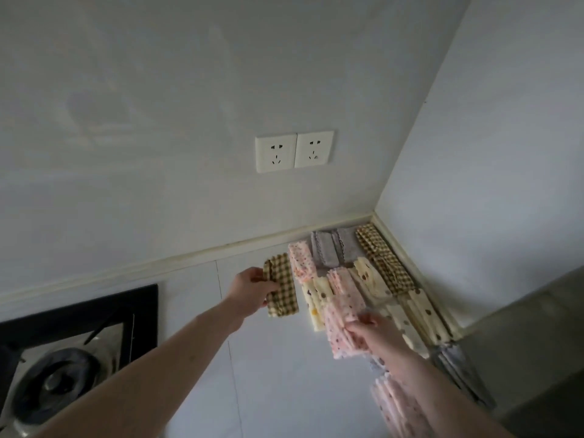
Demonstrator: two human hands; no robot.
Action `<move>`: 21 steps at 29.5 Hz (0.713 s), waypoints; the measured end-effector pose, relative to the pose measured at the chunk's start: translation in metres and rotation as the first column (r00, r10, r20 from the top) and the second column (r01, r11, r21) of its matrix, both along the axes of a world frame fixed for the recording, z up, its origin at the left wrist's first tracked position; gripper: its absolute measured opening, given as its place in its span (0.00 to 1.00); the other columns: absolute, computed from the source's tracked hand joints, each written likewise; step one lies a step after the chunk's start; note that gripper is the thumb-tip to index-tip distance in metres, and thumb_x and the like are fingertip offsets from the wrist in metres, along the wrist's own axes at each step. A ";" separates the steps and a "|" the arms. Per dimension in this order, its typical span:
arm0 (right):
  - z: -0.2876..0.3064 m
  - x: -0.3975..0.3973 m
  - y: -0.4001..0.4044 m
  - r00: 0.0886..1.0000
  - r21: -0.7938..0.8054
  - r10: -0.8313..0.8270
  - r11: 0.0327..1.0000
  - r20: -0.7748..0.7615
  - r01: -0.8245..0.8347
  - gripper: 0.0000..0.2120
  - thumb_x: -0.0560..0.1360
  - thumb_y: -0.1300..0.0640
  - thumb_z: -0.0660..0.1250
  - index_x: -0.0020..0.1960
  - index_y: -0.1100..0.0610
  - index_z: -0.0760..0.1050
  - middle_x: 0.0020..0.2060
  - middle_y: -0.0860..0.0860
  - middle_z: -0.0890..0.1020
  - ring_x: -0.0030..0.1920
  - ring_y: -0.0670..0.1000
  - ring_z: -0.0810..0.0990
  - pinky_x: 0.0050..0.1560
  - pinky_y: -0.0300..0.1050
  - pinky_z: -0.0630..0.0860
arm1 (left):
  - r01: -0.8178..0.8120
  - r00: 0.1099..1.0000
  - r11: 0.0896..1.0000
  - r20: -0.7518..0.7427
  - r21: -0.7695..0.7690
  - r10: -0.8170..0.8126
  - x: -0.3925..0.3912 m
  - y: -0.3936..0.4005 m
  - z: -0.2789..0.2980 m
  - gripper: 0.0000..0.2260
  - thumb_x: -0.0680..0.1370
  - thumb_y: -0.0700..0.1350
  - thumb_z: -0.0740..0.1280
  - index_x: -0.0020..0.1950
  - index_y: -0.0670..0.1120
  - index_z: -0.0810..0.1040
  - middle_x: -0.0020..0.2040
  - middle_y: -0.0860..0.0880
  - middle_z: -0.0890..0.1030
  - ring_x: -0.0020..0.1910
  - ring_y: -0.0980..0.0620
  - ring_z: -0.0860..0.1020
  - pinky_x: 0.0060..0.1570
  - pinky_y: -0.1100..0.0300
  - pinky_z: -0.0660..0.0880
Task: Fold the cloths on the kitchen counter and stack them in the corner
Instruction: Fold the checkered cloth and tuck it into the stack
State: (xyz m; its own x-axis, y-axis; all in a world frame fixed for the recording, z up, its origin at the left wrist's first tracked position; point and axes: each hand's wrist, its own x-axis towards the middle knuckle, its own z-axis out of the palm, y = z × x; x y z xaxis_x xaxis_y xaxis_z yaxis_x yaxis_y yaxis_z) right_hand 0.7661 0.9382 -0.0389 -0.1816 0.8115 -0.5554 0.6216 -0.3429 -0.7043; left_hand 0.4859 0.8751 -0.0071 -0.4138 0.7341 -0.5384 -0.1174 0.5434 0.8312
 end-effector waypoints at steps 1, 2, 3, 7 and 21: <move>0.005 -0.005 0.013 0.995 -0.011 -0.056 0.998 -0.080 0.055 0.06 0.74 0.60 0.75 0.49 0.61 0.82 0.34 0.52 0.84 0.32 0.47 0.80 0.30 0.36 0.74 | -0.002 1.000 1.000 0.001 0.003 0.002 -0.001 0.011 -0.002 0.09 0.76 0.37 0.73 0.54 0.45 0.81 0.53 0.44 0.85 0.54 0.45 0.83 0.54 0.50 0.83; 0.007 -0.011 0.026 0.985 -0.028 -0.101 0.995 -0.142 0.098 0.08 0.74 0.61 0.75 0.52 0.59 0.81 0.37 0.53 0.85 0.35 0.49 0.82 0.34 0.40 0.78 | -0.015 1.000 1.000 0.018 0.008 0.015 -0.002 0.022 -0.006 0.09 0.76 0.37 0.73 0.55 0.45 0.81 0.53 0.44 0.85 0.54 0.45 0.84 0.53 0.51 0.83; 0.007 -0.017 0.042 0.972 -0.047 -0.142 0.990 -0.187 0.136 0.09 0.74 0.60 0.75 0.53 0.58 0.81 0.41 0.55 0.86 0.40 0.52 0.84 0.40 0.45 0.82 | -0.037 0.998 0.999 0.044 0.012 0.037 -0.004 0.033 -0.011 0.08 0.77 0.37 0.73 0.55 0.44 0.81 0.53 0.44 0.85 0.54 0.45 0.84 0.52 0.52 0.83; -0.008 -0.049 0.108 0.935 -0.028 -0.210 0.977 -0.286 0.211 0.09 0.73 0.57 0.76 0.53 0.56 0.83 0.41 0.56 0.86 0.43 0.57 0.84 0.45 0.51 0.79 | -0.112 0.988 0.993 0.110 0.032 0.108 -0.008 0.080 -0.039 0.08 0.78 0.38 0.72 0.57 0.43 0.81 0.52 0.44 0.86 0.53 0.46 0.85 0.55 0.50 0.83; -0.065 -0.120 0.206 0.999 0.315 0.033 0.949 -0.030 -0.021 0.17 0.75 0.56 0.73 0.63 0.54 0.80 0.55 0.49 0.83 0.48 0.51 0.84 0.39 0.33 0.78 | -0.179 0.982 0.982 -0.055 0.061 0.182 -0.001 0.170 -0.113 0.08 0.79 0.43 0.72 0.58 0.46 0.83 0.43 0.54 0.82 0.45 0.52 0.82 0.45 0.61 0.77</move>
State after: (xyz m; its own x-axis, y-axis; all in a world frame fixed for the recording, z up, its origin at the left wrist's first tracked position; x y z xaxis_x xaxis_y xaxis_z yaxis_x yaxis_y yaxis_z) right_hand 0.6463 1.1445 -0.1040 -0.2205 0.9385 -0.2658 0.6007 -0.0840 -0.7950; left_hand 0.4847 1.0456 -0.1198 -0.5725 0.6724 -0.4691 -0.1581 0.4709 0.8679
